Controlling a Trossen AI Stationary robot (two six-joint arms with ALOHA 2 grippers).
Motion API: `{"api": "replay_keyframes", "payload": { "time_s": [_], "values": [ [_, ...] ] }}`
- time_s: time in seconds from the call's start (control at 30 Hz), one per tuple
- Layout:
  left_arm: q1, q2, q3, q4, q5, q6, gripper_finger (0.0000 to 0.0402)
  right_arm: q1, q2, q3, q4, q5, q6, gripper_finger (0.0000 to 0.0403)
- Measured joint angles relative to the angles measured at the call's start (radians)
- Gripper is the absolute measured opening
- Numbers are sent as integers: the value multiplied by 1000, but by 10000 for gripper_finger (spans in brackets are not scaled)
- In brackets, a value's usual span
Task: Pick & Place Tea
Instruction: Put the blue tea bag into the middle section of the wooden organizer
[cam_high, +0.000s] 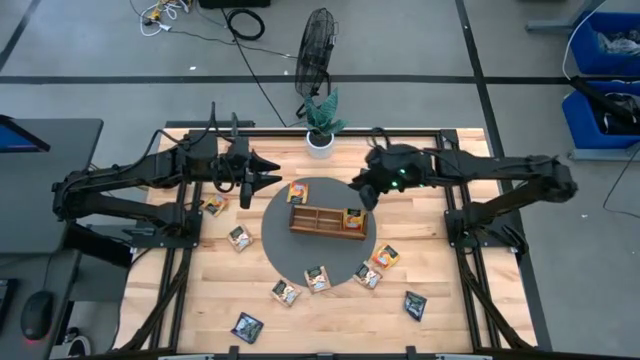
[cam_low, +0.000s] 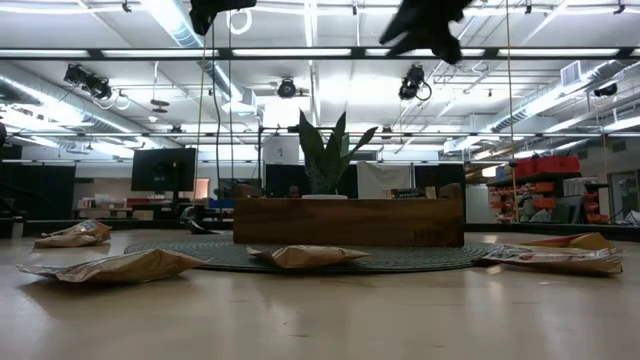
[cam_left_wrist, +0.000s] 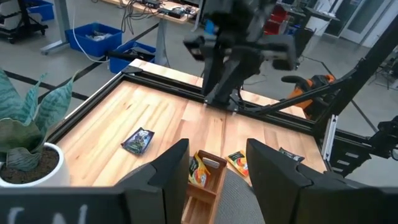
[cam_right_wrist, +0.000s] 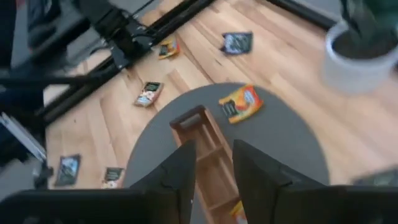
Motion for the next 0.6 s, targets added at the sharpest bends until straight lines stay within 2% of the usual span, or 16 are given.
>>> {"api": "replay_keyframes", "payload": {
  "time_s": [0.2,0.37,0.6],
  "values": [
    [0,0,0,0,0,0,165,1,-132,-257,109,3,252,123],
    [0,0,0,0,-3,0,165,1,-205,-466,265,34,500,144],
    [0,0,0,0,-3,-9,165,-5,-214,-645,357,161,847,183]
  ]
}}
